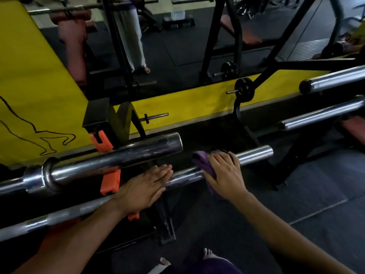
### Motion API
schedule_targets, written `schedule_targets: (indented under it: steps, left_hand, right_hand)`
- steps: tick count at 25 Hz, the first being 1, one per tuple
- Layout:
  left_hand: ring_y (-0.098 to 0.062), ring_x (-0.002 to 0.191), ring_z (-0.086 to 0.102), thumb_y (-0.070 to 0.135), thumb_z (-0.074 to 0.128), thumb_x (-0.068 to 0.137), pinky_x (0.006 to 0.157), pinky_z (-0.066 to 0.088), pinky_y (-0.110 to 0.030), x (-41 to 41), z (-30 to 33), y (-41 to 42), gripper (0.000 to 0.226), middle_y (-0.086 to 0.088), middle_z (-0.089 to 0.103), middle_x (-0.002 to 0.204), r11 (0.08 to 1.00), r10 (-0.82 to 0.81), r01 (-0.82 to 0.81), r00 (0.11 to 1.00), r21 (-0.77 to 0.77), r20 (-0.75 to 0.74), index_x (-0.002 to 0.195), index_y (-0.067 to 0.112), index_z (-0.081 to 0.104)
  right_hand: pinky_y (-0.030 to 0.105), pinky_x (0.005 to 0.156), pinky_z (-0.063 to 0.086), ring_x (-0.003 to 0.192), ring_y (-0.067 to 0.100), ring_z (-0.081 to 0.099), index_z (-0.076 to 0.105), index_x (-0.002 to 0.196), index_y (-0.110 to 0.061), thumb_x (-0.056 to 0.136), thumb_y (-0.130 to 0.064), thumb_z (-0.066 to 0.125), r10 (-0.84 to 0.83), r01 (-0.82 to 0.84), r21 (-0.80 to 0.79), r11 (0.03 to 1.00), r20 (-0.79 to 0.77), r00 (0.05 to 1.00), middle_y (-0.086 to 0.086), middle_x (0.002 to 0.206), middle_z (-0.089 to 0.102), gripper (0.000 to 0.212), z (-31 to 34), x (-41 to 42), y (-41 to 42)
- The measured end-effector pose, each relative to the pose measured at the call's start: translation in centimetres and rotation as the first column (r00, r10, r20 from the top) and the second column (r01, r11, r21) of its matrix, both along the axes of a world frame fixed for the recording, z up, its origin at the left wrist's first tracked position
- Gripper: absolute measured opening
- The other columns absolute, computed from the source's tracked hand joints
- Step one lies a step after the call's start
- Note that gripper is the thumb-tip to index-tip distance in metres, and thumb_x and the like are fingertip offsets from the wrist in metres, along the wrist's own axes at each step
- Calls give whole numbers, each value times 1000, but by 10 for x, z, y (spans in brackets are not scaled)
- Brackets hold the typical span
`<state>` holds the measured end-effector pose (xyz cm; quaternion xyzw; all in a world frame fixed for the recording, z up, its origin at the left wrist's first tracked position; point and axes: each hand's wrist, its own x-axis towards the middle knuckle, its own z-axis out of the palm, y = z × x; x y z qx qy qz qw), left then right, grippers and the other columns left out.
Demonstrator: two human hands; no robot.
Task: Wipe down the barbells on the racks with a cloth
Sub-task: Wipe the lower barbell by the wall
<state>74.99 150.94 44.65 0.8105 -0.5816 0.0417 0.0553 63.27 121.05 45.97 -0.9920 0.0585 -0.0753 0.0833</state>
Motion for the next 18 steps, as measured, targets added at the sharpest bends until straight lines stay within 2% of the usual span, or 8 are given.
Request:
schedule_targets:
  steps: [2,4,6,8,10,13,15,18]
  left_hand:
    - [-20,148,34,34,35,105,122,21,-35,0,-1,0,55,-11,35,161,1000,1,-1,1000,-9,17,153,6,40]
    - [-21,148,34,34,34,106,123,19,-34,0,-1,0,56,-12,35,161,1000,-3,3,1000,-15,16,152,5,40]
    - [-21,149,33,36,28,108,122,22,-36,1,0,0,56,-12,35,161,1000,-5,5,1000,-12,-3,153,4,39]
    - [-23,147,36,38,21,109,120,24,-37,0,2,1,58,-13,37,160,1000,-6,6,1000,-8,-17,151,3,41]
    - [-24,145,40,38,18,109,120,24,-35,-1,4,0,60,-14,40,158,1000,-6,6,1000,-10,-20,150,2,43]
    - [-22,145,40,39,20,109,121,22,-34,-1,4,1,59,-12,40,158,1000,7,-7,1000,-30,-10,151,4,41]
    - [-20,147,35,40,20,109,121,23,-34,0,2,1,58,-10,35,161,999,22,-23,1000,-33,-16,154,7,37]
    - [-19,147,36,41,16,109,121,30,-36,-1,0,0,59,-10,35,161,1000,24,-24,999,-4,-33,154,7,36]
  right_hand:
    - [54,117,29,138,29,46,58,134,-14,91,-44,55,140,-138,-23,990,90,986,5,143,56,53,-12,-24,-20]
    - [49,108,38,126,32,55,64,123,-15,92,-47,51,53,-51,-27,998,97,994,7,128,63,46,-5,-19,-44]
    - [42,88,41,101,30,64,65,101,-24,91,-57,43,-145,146,1,989,-68,987,2,101,69,42,19,14,-51]
    - [39,83,40,97,28,65,66,107,-27,90,-64,43,-211,234,24,972,-352,912,3,100,69,47,37,50,-39]
    - [40,87,42,96,26,63,63,116,-27,91,-67,43,-169,197,20,980,-433,885,3,101,66,51,36,60,-17]
    - [44,101,40,115,23,59,59,121,-26,94,-58,46,6,-6,5,1000,-97,995,-2,117,66,44,11,11,11]
    - [50,116,31,137,25,47,56,136,-17,95,-51,53,177,-175,-40,984,60,982,3,141,56,54,-2,-23,-5]
    - [45,105,38,121,27,57,62,121,-21,96,-57,44,26,-26,-1,1000,27,999,2,122,64,47,8,-11,-38]
